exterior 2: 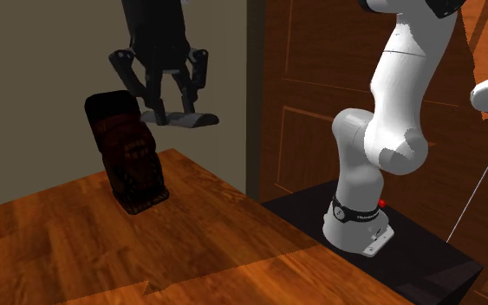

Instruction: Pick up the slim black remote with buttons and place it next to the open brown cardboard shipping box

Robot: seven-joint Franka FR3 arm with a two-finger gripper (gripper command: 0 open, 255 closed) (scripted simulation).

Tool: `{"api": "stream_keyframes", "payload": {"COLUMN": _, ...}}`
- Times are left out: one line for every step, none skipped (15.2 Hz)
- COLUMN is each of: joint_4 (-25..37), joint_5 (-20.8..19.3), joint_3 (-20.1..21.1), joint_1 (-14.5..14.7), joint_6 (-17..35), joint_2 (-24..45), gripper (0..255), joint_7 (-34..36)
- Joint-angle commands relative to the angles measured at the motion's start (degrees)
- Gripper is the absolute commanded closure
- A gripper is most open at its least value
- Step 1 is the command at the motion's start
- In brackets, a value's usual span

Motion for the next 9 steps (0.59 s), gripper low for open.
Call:
{"api": "stream_keyframes", "payload": {"joint_4": 2.1, "joint_5": 0.0, "joint_3": -0.1, "joint_1": 0.0, "joint_6": -1.6, "joint_2": 0.4, "gripper": 255, "joint_7": 0.3}}
{"api": "stream_keyframes", "payload": {"joint_4": 3.1, "joint_5": -0.1, "joint_3": -0.1, "joint_1": 0.0, "joint_6": -2.4, "joint_2": 0.6, "gripper": 255, "joint_7": 0.4}}
{"api": "stream_keyframes", "payload": {"joint_4": 4.1, "joint_5": -0.1, "joint_3": -0.1, "joint_1": 0.0, "joint_6": -3.2, "joint_2": 0.8, "gripper": 255, "joint_7": 0.6}}
{"api": "stream_keyframes", "payload": {"joint_4": 5.1, "joint_5": -0.1, "joint_3": -0.2, "joint_1": -0.1, "joint_6": -4.0, "joint_2": 1.1, "gripper": 255, "joint_7": 0.7}}
{"api": "stream_keyframes", "payload": {"joint_4": 6.1, "joint_5": -0.1, "joint_3": -0.2, "joint_1": -0.1, "joint_6": -4.7, "joint_2": 1.3, "gripper": 255, "joint_7": 0.9}}
{"api": "stream_keyframes", "payload": {"joint_4": 7.1, "joint_5": -0.1, "joint_3": -0.2, "joint_1": -0.1, "joint_6": -5.5, "joint_2": 1.5, "gripper": 255, "joint_7": 1.0}}
{"api": "stream_keyframes", "payload": {"joint_4": 7.1, "joint_5": -0.1, "joint_3": -0.2, "joint_1": -0.1, "joint_6": -5.5, "joint_2": 1.5, "gripper": 255, "joint_7": 1.0}}
{"api": "stream_keyframes", "payload": {"joint_4": 8.0, "joint_5": 0.1, "joint_3": 0.6, "joint_1": 0.5, "joint_6": -5.2, "joint_2": 2.4, "gripper": 255, "joint_7": 2.4}}
{"api": "stream_keyframes", "payload": {"joint_4": 8.9, "joint_5": 0.3, "joint_3": 1.4, "joint_1": 1.0, "joint_6": -4.9, "joint_2": 3.3, "gripper": 255, "joint_7": 3.7}}
